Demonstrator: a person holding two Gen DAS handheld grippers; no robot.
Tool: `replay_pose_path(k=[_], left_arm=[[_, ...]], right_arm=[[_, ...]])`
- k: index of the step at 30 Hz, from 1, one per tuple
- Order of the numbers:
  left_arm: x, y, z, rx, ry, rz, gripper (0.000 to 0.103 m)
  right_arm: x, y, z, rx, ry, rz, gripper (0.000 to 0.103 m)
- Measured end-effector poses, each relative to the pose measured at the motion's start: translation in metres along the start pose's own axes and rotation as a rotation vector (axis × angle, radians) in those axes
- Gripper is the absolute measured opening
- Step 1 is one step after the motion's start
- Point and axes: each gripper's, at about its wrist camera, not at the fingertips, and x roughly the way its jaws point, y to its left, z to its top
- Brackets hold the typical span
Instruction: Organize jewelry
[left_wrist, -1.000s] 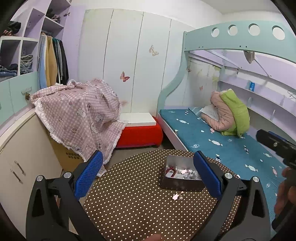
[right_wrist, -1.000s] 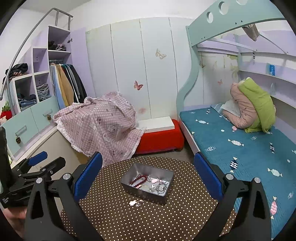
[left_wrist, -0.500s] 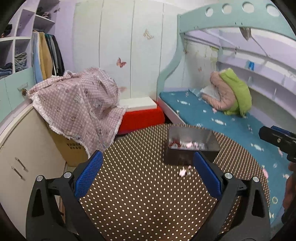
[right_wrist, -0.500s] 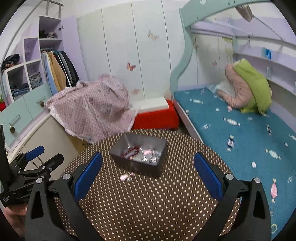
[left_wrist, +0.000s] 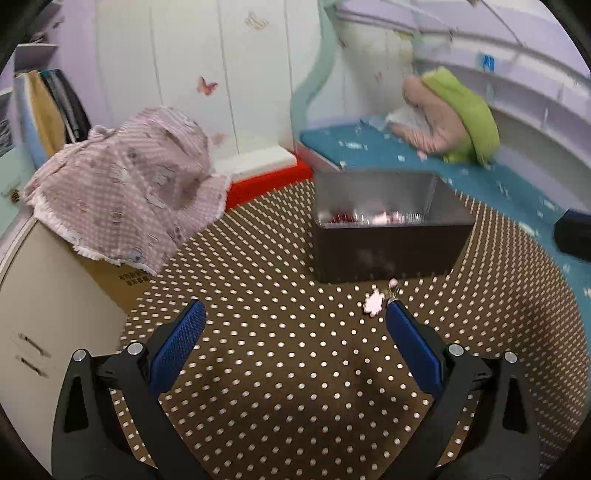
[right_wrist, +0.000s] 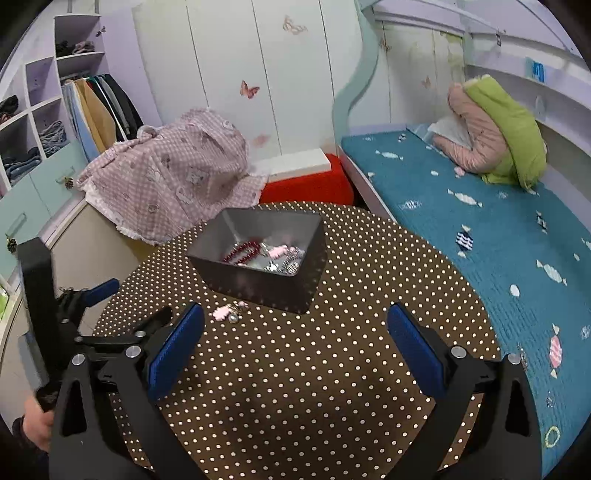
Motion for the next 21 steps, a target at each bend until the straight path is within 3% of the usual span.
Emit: replay_pose_path(k=[14, 19, 21], left_arm=[[0.072, -0.022, 0.007, 0.1, 0.134, -0.051, 0.095], [0.078, -0.017, 0.012, 0.039, 0.147, -0.159, 0.058], [0.077, -0.02, 0.014, 0.053, 0.14, -0.178, 0.036]], right_arm=[[0.027, -0.02, -0.001, 0.04, 0.06, -0.01, 0.095], [0.033, -0.021, 0.0, 0.041, 0.073, -0.007, 0.095], [0.036, -0.02, 0.0, 0.039, 0.08, -0.003, 0.095]])
